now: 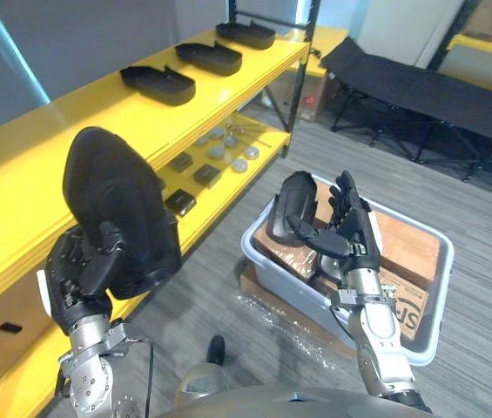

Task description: Walk over and take three plastic housings, then place them on the shelf

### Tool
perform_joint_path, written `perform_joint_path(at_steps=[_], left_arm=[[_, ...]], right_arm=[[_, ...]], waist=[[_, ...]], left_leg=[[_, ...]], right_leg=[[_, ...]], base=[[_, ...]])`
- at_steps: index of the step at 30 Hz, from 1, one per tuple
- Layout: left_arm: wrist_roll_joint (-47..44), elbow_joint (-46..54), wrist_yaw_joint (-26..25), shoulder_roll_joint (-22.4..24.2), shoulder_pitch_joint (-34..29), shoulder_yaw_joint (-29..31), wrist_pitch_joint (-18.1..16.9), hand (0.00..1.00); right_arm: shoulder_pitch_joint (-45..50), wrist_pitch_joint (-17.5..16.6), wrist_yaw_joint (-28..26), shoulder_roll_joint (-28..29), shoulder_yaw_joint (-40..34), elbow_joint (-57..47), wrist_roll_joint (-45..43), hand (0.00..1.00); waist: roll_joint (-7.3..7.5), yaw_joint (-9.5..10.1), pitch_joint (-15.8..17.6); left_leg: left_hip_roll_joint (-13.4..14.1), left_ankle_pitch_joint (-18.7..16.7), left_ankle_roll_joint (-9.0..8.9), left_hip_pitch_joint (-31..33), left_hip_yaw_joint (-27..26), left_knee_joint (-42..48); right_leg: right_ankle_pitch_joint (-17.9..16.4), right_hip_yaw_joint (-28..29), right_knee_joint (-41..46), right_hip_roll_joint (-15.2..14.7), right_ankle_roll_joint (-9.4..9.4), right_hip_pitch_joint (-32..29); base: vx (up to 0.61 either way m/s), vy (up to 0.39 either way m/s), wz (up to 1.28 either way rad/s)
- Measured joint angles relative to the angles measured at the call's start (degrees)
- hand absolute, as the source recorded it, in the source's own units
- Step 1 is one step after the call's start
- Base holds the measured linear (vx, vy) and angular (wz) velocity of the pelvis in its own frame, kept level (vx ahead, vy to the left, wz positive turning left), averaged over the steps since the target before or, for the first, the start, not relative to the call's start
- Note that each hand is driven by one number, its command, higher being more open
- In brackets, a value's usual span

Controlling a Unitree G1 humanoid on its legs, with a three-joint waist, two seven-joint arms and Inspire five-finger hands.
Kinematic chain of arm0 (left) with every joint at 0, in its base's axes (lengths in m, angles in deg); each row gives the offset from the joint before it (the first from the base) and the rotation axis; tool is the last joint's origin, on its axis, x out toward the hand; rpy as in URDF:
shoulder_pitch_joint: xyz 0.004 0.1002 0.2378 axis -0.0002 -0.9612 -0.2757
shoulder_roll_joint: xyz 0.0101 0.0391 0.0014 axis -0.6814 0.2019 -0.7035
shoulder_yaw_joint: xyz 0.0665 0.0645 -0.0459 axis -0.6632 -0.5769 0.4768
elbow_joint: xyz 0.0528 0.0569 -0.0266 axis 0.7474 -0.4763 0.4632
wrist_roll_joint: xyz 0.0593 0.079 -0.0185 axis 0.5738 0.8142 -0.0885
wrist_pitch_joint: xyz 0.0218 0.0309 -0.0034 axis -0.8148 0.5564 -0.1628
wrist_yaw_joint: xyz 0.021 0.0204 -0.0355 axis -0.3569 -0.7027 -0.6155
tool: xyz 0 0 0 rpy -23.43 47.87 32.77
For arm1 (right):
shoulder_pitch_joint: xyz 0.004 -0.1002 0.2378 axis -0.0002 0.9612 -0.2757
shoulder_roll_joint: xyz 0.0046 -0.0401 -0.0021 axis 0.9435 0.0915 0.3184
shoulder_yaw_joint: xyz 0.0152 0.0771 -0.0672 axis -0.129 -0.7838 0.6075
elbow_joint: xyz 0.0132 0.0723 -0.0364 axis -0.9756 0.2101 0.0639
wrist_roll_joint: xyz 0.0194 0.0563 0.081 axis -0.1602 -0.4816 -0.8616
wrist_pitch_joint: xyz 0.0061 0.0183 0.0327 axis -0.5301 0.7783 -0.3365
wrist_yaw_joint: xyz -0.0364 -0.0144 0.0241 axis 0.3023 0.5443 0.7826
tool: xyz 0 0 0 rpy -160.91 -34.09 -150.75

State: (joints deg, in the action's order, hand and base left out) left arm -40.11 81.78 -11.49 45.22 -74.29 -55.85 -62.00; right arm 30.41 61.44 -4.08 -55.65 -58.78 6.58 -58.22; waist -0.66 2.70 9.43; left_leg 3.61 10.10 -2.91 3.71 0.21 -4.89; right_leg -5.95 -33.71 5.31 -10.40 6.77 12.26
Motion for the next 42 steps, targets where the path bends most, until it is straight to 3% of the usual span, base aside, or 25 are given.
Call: perform_joint_path(at_steps=[4, 8, 11, 14, 21, 23, 24, 25, 27, 29, 30, 31, 32, 33, 34, 35, 36, 37, 39, 40, 42], left_arm=[[-0.38, 0.15, 3.16, -0.03, -0.27, -2.77, 0.00, 0.00], [-0.35, 1.86, 4.68, -0.30, -0.23, -3.39, 0.00, 0.00], [-0.29, 2.19, 7.14, -2.13, 0.83, -5.03, 0.01, 0.00], [-0.19, 2.25, 9.09, -3.15, 1.94, -6.80, 0.03, 0.00], [-0.61, 2.45, 3.45, -3.05, 2.58, -8.47, 0.04, 0.00], [-0.61, 2.62, 2.11, -2.90, 2.41, -8.58, 0.07, 0.00], [-0.61, 2.62, 1.93, -2.96, 2.35, -8.42, 0.07, 0.00], [-0.60, 2.84, 1.65, -2.90, 2.48, -8.02, 0.07, 0.00], [-0.61, 3.06, 1.69, -2.96, 2.21, -6.92, 0.08, 0.00], [-0.58, 3.67, 2.01, -2.93, 2.12, -4.83, 0.35, 0.00], [-0.47, 4.83, 2.50, -2.98, 2.18, -3.06, 0.96, 0.00], [-0.49, 5.68, 2.93, -2.80, 2.11, -1.63, 0.96, 0.00], [-0.51, 5.64, 2.99, -2.72, 2.41, -1.02, 0.98, 0.00], [-0.41, 5.66, 3.11, -3.27, 2.94, -0.69, 1.23, 0.00], [-0.45, 6.15, 3.28, -4.20, 3.12, -0.71, 1.24, 0.00], [-0.62, 6.36, 3.38, -4.94, 3.70, -0.65, 1.24, 0.00], [-0.61, 6.35, 3.43, -5.08, 4.17, -0.69, 1.26, 0.00], [-0.73, 6.33, 3.33, -4.81, 4.57, -0.62, 1.28, 0.00], [-1.23, 6.30, 3.13, -4.57, 4.53, -0.90, 1.50, 0.00], [-1.91, 6.29, 2.94, -4.52, 4.54, -2.34, 1.59, 0.00], [-1.84, 6.30, 2.92, -4.55, 4.32, -4.95, 1.54, 0.00]], right_arm=[[2.78, 0.19, 0.27, 0.13, -3.62, -1.04, -0.90, 1.00], [4.91, 0.15, -0.27, 1.53, -4.85, -2.35, -5.27, 1.00], [8.59, -0.56, -1.13, 2.92, -5.74, -4.25, -5.49, 1.00], [8.28, -0.85, -2.95, 2.81, -5.57, -4.25, -5.51, 1.00], [7.15, -0.96, -9.01, 2.50, -1.63, -5.06, -9.67, 1.00], [7.10, -0.98, -8.93, 2.17, -1.17, -5.16, -10.35, 1.00], [7.09, -1.08, -8.68, 2.35, -1.15, -5.21, -10.37, 1.00], [6.56, -1.49, -8.27, 2.29, -1.22, -5.33, -10.58, 1.00], [5.96, -2.10, -7.16, 2.36, -1.15, -6.00, -10.56, 1.00], [5.59, -2.23, -6.00, 3.06, -1.02, -6.96, -10.26, 1.00], [5.42, -2.83, -5.63, 4.01, -1.09, -7.67, -10.03, 1.00], [5.45, -3.51, -5.48, 4.16, -1.33, -8.26, -10.03, 1.00], [5.27, -3.57, -5.31, 3.80, -1.31, -8.25, -10.03, 1.00], [5.82, -3.50, -4.95, 4.01, -1.62, -8.24, -9.97, 1.00], [6.18, -3.52, -4.85, 4.62, -2.60, -8.36, -9.14, 1.00], [6.29, -3.52, -4.85, 4.81, -2.96, -8.91, -8.80, 1.00], [6.29, -3.52, -4.92, 4.78, -2.98, -9.31, -8.76, 1.00], [6.20, -3.50, -5.34, 4.81, -3.01, -10.08, -7.76, 1.00], [6.46, -3.44, -6.07, 4.78, -3.08, -11.38, -6.40, 1.00], [7.51, -3.44, -6.47, 4.45, -3.32, -13.66, -6.41, 1.00], [10.06, -3.61, -6.31, 3.96, -3.77, -16.95, -6.44, 1.00]], waist=[[-2.15, 0.14, 1.11], [-1.90, 0.02, 0.92], [-1.16, -1.49, 0.40], [-0.85, -1.21, 0.33], [-0.36, -1.32, 1.03], [-0.52, -1.07, 2.10], [0.20, -0.93, 2.39], [0.52, -0.23, 3.00], [-0.23, 1.19, 3.36], [0.58, 2.02, 2.73], [1.37, 2.14, 2.43], [0.60, 2.19, 2.32], [0.38, 1.93, 2.38], [0.57, 1.10, 1.94], [0.80, -0.20, 1.28], [0.81, -1.18, 1.25], [1.11, -1.29, 1.18], [1.21, -1.13, 1.20], [0.93, -1.07, 1.37], [0.52, -1.38, 1.57], [-0.17, -1.62, 1.72]], left_leg=[[-0.36, 1.42, 0.62, -0.15, -1.74, 0.01], [-1.04, 2.52, 1.39, 0.57, -3.04, -0.02], [-3.09, 3.97, 1.76, 1.76, -0.51, -0.01], [-3.49, 4.20, 1.62, 1.34, -0.32, 0.06], [-3.60, 3.10, 1.43, 3.06, -1.97, 1.88], [-3.05, 0.56, 1.29, 5.34, -2.25, 5.89], [-3.05, -0.58, 1.65, 6.02, -2.76, 7.26], [-2.67, -4.02, 2.58, 8.20, -3.74, 13.85], [-1.86, -8.89, 2.41, 11.29, -4.03, 24.30], [-2.92, -12.38, 2.92, 13.31, -4.32, 28.90], [-3.67, -15.36, 4.67, 14.59, -5.06, 33.21], [-4.04, -19.36, 5.62, 14.76, -5.54, 37.20], [-4.42, -20.25, 6.04, 14.95, -5.20, 38.74], [-6.29, -21.64, 7.38, 14.09, -2.37, 38.77], [-7.17, -22.02, 7.51, 13.25, 0.43, 36.82], [-8.12, -21.46, 8.53, 12.46, 2.73, 35.21], [-8.72, -21.08, 9.04, 11.58, 4.17, 33.93], [-9.97, -20.03, 9.15, 8.54, 6.53, 30.72], [-11.08, -19.25, 9.34, 4.46, 8.55, 26.92], [-11.77, -18.65, 9.51, 0.28, 10.80, 23.77], [-13.28, -18.65, 9.42, -3.28, 13.60, 21.83]], right_leg=[[-3.55, -1.01, 4.83, -1.95, 1.13, -0.41], [-5.37, -1.26, 7.23, -3.38, 2.08, -1.37], [-6.22, 4.69, 9.70, -3.96, 2.28, -2.19], [-6.31, 8.18, 10.64, -4.41, 2.12, -2.32], [-7.91, 10.68, 9.23, -4.26, 2.75, -3.19], [-8.80, 9.01, 9.55, -3.86, 2.02, -3.06], [-8.91, 8.47, 9.31, -4.54, 1.94, -2.83], [-8.92, 7.99, 9.47, -4.96, 1.91, -2.35], [-9.85, 7.81, 10.22, -4.65, 2.73, -1.01], [-11.44, 7.61, 11.14, -5.89, 2.56, -0.58], [-11.93, 7.21, 10.85, -6.75, 1.65, 0.18], [-11.56, 7.96, 14.32, -6.92, -1.04, 0.90], [-10.84, 10.26, 18.94, -7.33, -3.20, -0.36], [-6.53, 16.16, 28.88, -7.67, -9.10, -4.89], [-2.50, 21.75, 35.20, -6.25, -8.80, -8.97], [-5.27, 24.78, 36.88, -3.61, -6.75, -10.89], [-7.21, 26.00, 37.14, -1.95, -5.80, -12.11], [-10.55, 26.92, 35.49, 1.78, -5.32, -15.13], [-11.73, 27.89, 32.88, 5.70, -6.19, -18.66], [-11.77, 29.91, 29.92, 9.45, -6.30, -22.39], [-10.87, 32.10, 25.86, 11.71, -5.39, -25.22]], base=[[-0.03, -0.005, 0.27], [0.03, -0.022, 0.16], [0.09, -0.013, 0.57], [0.06, -0.016, 0.14], [-0.06, -0.022, -0.10], [-0.16, 0.001, 0.38], [-0.13, 0.061, 0.37], [-0.04, 0.065, 0.21], [0.01, 0.107, 0.11], [0.10, 0.154, 0.23], [0.21, 0.172, 0.27], [0.26, 0.183, 0.35], [0.30, 0.229, 0.63], [0.31, 0.269, 1.13], [0.37, 0.255, 1.45], [0.33, 0.160, 1.24], [0.38, 0.104, 1.10], [0.32, 0.097, 0.77], [0.39, 0.096, 0.78], [0.38, 0.070, 0.92], [0.41, 0.044, 1.13]])
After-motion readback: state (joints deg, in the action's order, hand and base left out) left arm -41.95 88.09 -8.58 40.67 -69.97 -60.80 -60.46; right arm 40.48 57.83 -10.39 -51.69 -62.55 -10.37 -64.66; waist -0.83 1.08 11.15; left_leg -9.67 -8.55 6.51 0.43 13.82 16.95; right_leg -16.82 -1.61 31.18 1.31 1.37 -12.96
